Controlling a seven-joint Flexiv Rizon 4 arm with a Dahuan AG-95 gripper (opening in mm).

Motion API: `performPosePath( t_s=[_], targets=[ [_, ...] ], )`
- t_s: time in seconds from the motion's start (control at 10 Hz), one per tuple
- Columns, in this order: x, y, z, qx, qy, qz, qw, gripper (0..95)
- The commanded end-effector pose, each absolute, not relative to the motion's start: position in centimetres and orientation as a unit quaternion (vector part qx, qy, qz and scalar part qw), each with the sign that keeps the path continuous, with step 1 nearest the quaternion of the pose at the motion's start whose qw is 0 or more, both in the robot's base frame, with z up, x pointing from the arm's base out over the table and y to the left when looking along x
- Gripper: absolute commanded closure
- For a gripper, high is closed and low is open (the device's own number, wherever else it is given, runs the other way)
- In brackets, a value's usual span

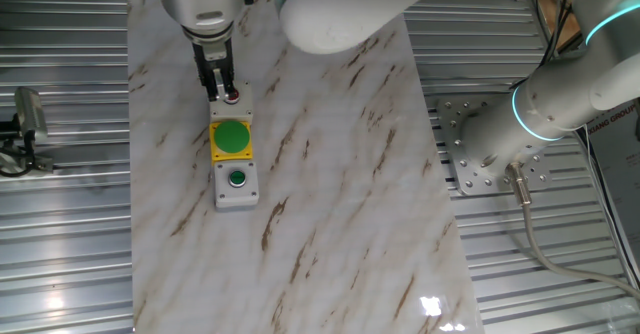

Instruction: Press three buttons from left to right in sequence

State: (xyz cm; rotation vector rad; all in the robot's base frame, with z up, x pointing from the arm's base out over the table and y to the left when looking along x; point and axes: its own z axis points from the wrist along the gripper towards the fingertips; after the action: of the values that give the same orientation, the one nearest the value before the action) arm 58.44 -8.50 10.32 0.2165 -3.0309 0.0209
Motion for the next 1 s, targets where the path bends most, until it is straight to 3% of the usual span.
performPosePath(
  t_s=[0.1, 1.0],
  targets=[
    [58.6, -8.5, 10.3, 0.071, -0.996, 0.006, 0.056, 95.0],
    [57.0, -8.2, 10.2, 0.068, -0.996, 0.002, 0.050, 95.0]
  ],
)
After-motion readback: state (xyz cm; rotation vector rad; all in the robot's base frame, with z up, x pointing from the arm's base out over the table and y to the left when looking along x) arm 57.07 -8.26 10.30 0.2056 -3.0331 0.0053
